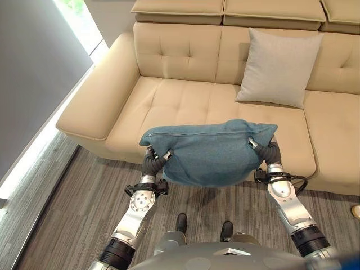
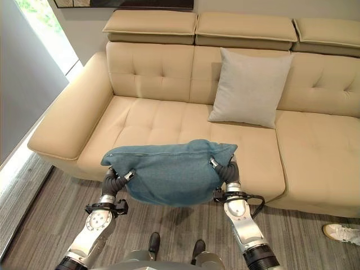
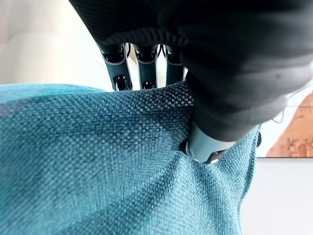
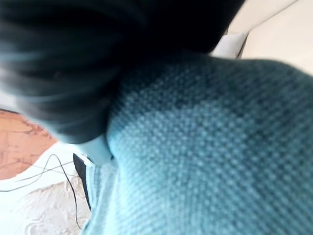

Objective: Pick up all the scattered cushions and arrange them neatly on the sofa.

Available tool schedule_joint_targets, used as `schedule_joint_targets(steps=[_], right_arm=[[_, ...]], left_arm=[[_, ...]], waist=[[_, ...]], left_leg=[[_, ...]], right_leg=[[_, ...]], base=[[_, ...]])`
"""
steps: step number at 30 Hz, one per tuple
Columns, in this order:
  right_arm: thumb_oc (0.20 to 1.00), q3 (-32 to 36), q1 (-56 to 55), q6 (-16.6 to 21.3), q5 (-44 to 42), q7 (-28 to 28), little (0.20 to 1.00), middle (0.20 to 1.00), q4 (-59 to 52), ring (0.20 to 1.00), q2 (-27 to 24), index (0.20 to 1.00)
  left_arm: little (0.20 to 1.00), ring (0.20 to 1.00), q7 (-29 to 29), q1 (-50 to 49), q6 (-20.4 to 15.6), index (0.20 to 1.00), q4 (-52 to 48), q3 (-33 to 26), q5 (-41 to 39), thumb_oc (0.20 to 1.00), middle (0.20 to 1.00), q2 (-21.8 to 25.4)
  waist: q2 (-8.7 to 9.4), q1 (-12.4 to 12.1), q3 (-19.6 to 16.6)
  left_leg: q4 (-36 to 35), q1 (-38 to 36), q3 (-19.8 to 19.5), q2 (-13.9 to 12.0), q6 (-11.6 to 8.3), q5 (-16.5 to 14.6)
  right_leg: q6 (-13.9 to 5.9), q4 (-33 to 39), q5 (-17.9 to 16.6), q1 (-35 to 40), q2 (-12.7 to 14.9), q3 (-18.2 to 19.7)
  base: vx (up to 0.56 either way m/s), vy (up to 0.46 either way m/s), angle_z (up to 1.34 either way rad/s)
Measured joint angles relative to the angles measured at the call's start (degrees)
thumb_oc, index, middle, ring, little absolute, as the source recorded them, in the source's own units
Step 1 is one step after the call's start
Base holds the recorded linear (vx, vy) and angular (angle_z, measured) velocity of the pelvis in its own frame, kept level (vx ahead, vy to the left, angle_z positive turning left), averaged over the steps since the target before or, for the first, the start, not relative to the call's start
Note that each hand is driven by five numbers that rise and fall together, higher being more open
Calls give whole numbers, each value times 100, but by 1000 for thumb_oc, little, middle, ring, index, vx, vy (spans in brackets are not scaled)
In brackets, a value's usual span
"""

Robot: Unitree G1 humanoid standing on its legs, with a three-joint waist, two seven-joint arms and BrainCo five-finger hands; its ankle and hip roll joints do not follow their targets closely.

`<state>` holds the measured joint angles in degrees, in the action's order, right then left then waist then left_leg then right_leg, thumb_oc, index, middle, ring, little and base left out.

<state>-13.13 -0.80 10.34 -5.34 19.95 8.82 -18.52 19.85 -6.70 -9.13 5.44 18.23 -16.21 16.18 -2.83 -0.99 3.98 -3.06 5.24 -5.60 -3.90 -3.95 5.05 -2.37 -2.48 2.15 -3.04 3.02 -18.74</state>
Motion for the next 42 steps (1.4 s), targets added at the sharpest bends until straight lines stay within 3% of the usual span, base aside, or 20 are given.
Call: schedule_joint_targets(steps=[5, 9, 12, 13, 14, 15, 18, 19, 21, 23, 24, 25, 27, 29, 32, 33, 36, 38, 39, 42], right_arm=[[200, 211, 5, -40, 19, 25, 200, 200, -8, 200, -26, 200], [200, 174, 5, -121, 222, -7, 200, 200, -37, 200, 20, 200], [200, 120, 92, -135, 232, -113, 200, 200, -156, 200, 78, 200], [200, 123, 72, -137, 233, -114, 200, 200, -162, 200, 148, 200], [200, 110, 38, -144, 238, -119, 200, 200, -169, 200, 188, 200], [200, 85, 139, -144, 362, -194, 200, 200, -187, 200, 190, 200], [200, 83, 152, -144, 436, -200, 200, 200, -187, 200, 183, 200], [200, 96, 124, -146, 437, -200, 200, 200, -185, 200, 182, 200], [200, 114, 75, -147, 438, -198, 200, 200, -156, 200, 143, 200], [200, 134, 23, -155, 435, -198, 200, 200, -65, 200, 140, 200], [200, 246, -85, -154, 435, -201, 200, 200, -164, 200, 125, 200], [200, 257, -36, -150, 432, -204, 200, 200, -241, 200, 90, 200], [200, 252, 40, -152, 432, -216, 200, 200, -247, 200, 63, 200], [200, 256, 55, -153, 424, -223, 200, 200, -247, 200, 5, 200], [200, 345, 46, -159, 381, -191, 200, 200, -232, 200, 6, 200], [200, 352, -22, -199, 388, -194, 200, 200, -273, 200, -32, 200], [200, 338, -173, -220, 392, -199, 200, 200, -437, 200, 93, 200], [200, 298, -106, -222, 393, -233, 200, 200, -482, 200, 275, 200], [200, 216, -110, -223, 392, -257, 200, 200, -482, 200, 275, 200], [200, 4, -17, -223, 394, -346, 200, 200, -484, 200, 285, 200]], left_arm=[[200, 200, -19, 240, 4, 200, 40, 158, 13, 200, 200, -12], [200, 200, -26, 202, 6, 200, 39, 121, 141, 200, 200, 58], [200, 200, -122, 304, 20, 200, 48, -38, 231, 200, 200, 271], [200, 200, -119, 342, 32, 200, 56, -57, 232, 200, 200, 282], [200, 200, -116, 332, 32, 200, 50, -71, 232, 200, 200, 315], [200, 200, -119, 335, 19, 200, 24, -162, 231, 200, 200, 411], [200, 200, -118, 338, 25, 200, 33, -166, 229, 200, 200, 399], [200, 200, -122, 333, 26, 200, 34, -158, 229, 200, 200, 390], [200, 200, -122, 220, 28, 200, 28, -127, 231, 200, 200, 251], [200, 200, -201, 151, 23, 200, 31, -196, 230, 200, 200, 79], [200, 200, -245, 118, 13, 200, 15, -149, 221, 200, 200, 19], [200, 200, -245, 102, 14, 200, 16, -131, 219, 200, 200, 16], [200, 200, -250, 80, 15, 200, 15, -133, 218, 200, 200, 25], [200, 200, -256, 151, 14, 200, 12, -130, 220, 200, 200, 35], [200, 200, -352, 300, 44, 200, 34, -106, 222, 200, 200, 34], [200, 200, -358, 267, 148, 200, 26, -39, 228, 200, 200, 48], [200, 200, -358, 159, 176, 200, -130, -32, 228, 200, 200, 226], [200, 200, -335, 224, 178, 200, -193, -135, 226, 200, 200, 413], [200, 200, -329, 304, 178, 200, -191, -167, 226, 200, 200, 522], [200, 200, -319, 279, 164, 200, -194, -336, 227, 200, 200, 622]], waist=[[24, 20, 61], [114, 5, 118], [390, 30, 386], [420, 102, 513], [453, 196, 508], [637, 23, 513], [597, 54, 530], [579, 117, 545], [438, 127, 533], [376, 127, 540], [616, 71, 525], [653, -1, 529], [638, -1, 523], [657, 44, 534], [667, 175, 586], [429, 239, 558], [633, 319, 361], [574, 316, 364], [564, 314, 371], [506, 189, 401]], left_leg=[[224, 264, 799, -5, 83, -204], [-25, -52, 840, 290, 387, -29], [-73, -234, 932, 694, 747, -123], [-108, -390, 744, 720, 828, -146], [-141, -406, 630, 701, 838, -216], [-201, -430, 604, 769, 850, -252], [-181, -449, 228, 798, 847, -320], [-178, -502, 9, 844, 801, -293], [-146, -767, -253, 832, 654, -399], [4, -909, -323, 670, 257, -624], [987, -494, -93, 861, 54, -762], [1636, -66, 222, 894, -20, -908], [1634, 175, 542, 756, 77, -1029], [1094, 402, 498, 592, 81, -950], [979, 1192, 574, 267, 73, -385], [757, 798, 739, 159, 289, -274], [103, 115, 988, 659, 597, 24], [5, -82, 1161, 782, 901, -15], [-6, -184, 1181, 809, 887, -26], [-179, -678, 1655, 775, 696, -198]], right_leg=[[21, -60, 102, 66, 228, -453], [-218, -485, 224, 7, 541, -307], [-348, -1757, 358, -526, 1036, 482], [-577, -2774, 629, -980, 1033, 1096], [-702, -2574, 818, -1053, 674, 1590], [-565, -1830, 742, -1301, 144, 1822], [-317, -1121, 185, -1463, -357, 1805], [-318, -693, -161, -1359, -325, 1759], [180, 82, -800, -712, -291, 1446], [299, 561, -649, -81, -393, 1042], [362, 780, -605, 166, -257, 901], [531, 774, -603, 172, -174, 887], [655, 773, -569, 213, -168, 860], [559, 775, -444, 266, -171, 851], [471, 746, -193, 453, -185, 895], [234, 615, 89, 718, -244, 945], [-256, -56, 594, 713, 360, 1080], [-576, -1585, 885, -15, 603, 1290], [-696, -2368, 965, -449, 634, 1402], [-726, -2184, 960, -879, 556, 1128]], base=[[73, 130, 50], [75, 225, -6], [123, 201, -1], [174, 67, 68], [181, 41, 71], [219, 2, 62], [158, -46, 66], [92, -50, 102], [228, -169, 100], [265, -148, 98], [97, -17, 95], [107, 7, 70], [118, 3, 11], [143, 40, -6], [242, 127, -24], [367, 235, -34], [169, 191, -23], [75, 135, -37], [110, 87, -23], [96, 34, -59]])
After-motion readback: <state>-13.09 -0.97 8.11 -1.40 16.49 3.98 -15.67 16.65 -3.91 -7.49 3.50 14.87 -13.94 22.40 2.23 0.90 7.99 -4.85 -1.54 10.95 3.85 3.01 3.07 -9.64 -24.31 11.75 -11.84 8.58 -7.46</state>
